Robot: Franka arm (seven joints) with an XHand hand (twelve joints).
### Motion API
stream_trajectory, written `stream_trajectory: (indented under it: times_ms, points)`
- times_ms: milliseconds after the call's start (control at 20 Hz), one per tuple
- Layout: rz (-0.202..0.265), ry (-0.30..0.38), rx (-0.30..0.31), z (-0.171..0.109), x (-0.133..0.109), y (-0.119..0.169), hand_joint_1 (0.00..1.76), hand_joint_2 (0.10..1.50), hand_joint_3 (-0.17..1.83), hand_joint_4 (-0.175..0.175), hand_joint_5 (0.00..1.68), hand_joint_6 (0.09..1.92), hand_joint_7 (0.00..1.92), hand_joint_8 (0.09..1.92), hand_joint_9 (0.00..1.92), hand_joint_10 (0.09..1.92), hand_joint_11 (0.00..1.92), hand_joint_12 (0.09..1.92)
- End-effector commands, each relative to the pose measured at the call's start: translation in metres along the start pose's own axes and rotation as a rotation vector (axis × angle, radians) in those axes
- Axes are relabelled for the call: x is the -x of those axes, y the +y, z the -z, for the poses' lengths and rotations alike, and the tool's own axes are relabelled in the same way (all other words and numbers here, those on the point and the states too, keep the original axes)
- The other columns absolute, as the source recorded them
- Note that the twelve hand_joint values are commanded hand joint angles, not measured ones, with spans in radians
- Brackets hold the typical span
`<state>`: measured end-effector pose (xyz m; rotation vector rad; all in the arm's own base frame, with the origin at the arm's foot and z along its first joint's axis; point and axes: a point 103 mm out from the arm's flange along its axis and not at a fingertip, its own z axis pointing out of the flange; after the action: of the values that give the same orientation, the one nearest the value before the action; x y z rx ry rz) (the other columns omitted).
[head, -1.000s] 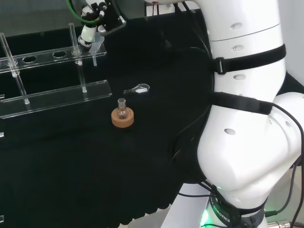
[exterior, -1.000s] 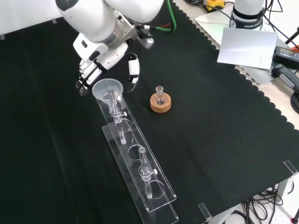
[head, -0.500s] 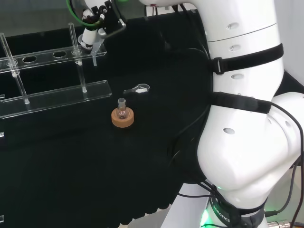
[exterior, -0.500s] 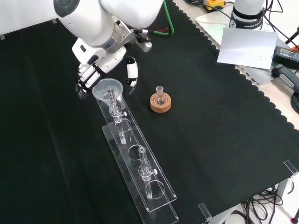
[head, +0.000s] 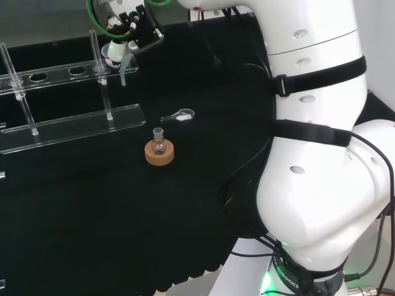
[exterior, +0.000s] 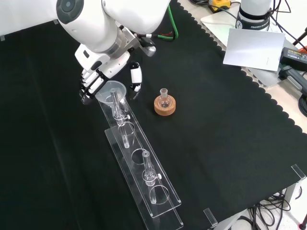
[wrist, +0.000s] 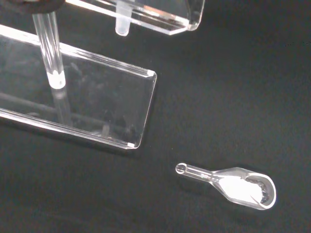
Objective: Pick up the funnel from the transparent funnel stand.
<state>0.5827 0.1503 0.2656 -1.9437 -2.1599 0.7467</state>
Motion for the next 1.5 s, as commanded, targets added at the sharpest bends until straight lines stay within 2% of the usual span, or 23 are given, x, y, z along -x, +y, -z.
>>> stream_trajectory:
  times_ms: [50, 150, 250, 300, 500, 700, 900, 1000, 1250, 1500]
  points:
    - [-0.010, -0.010, -0.003, -0.004, 0.002, 0.002, 0.68, 0.64, 0.57, 0.026, 0.13, 0.09, 0.04, 0.64, 0.26, 0.81, 0.40, 1.46]
    - [-0.019, 0.000, -0.003, -0.005, 0.002, 0.003, 0.68, 0.65, 0.58, 0.025, 0.14, 0.09, 0.05, 0.66, 0.30, 0.79, 0.42, 1.44]
    - [-0.016, 0.008, 0.002, 0.008, 0.007, -0.004, 0.66, 0.67, 0.58, 0.023, 0.15, 0.09, 0.08, 0.68, 0.37, 0.75, 0.45, 1.42]
    - [-0.022, 0.036, 0.005, 0.008, 0.007, -0.005, 0.66, 0.68, 0.58, 0.022, 0.16, 0.09, 0.10, 0.68, 0.41, 0.74, 0.46, 1.42]
    - [-0.033, 0.068, 0.006, 0.002, 0.009, -0.003, 0.64, 0.70, 0.59, 0.018, 0.20, 0.09, 0.16, 0.70, 0.47, 0.72, 0.48, 1.41]
    - [-0.045, 0.088, 0.005, -0.010, 0.023, -0.001, 0.64, 0.71, 0.58, 0.016, 0.21, 0.09, 0.17, 0.70, 0.50, 0.69, 0.49, 1.40]
    - [-0.024, 0.112, 0.010, -0.017, 0.030, 0.001, 0.63, 0.70, 0.57, 0.017, 0.21, 0.09, 0.13, 0.69, 0.43, 0.68, 0.48, 1.40]
    - [0.001, 0.125, 0.000, -0.015, 0.029, 0.001, 0.61, 0.68, 0.57, 0.019, 0.18, 0.09, 0.05, 0.66, 0.31, 0.74, 0.45, 1.42]
    - [0.049, 0.149, 0.017, -0.012, 0.027, -0.001, 0.50, 0.64, 0.52, 0.017, 0.09, 0.09, 0.00, 0.36, 0.11, 0.82, 0.39, 1.45]
    - [0.065, 0.149, 0.019, -0.007, 0.028, -0.004, 0.44, 0.63, 0.46, 0.015, 0.03, 0.09, 0.00, 0.23, 0.04, 0.86, 0.36, 1.47]
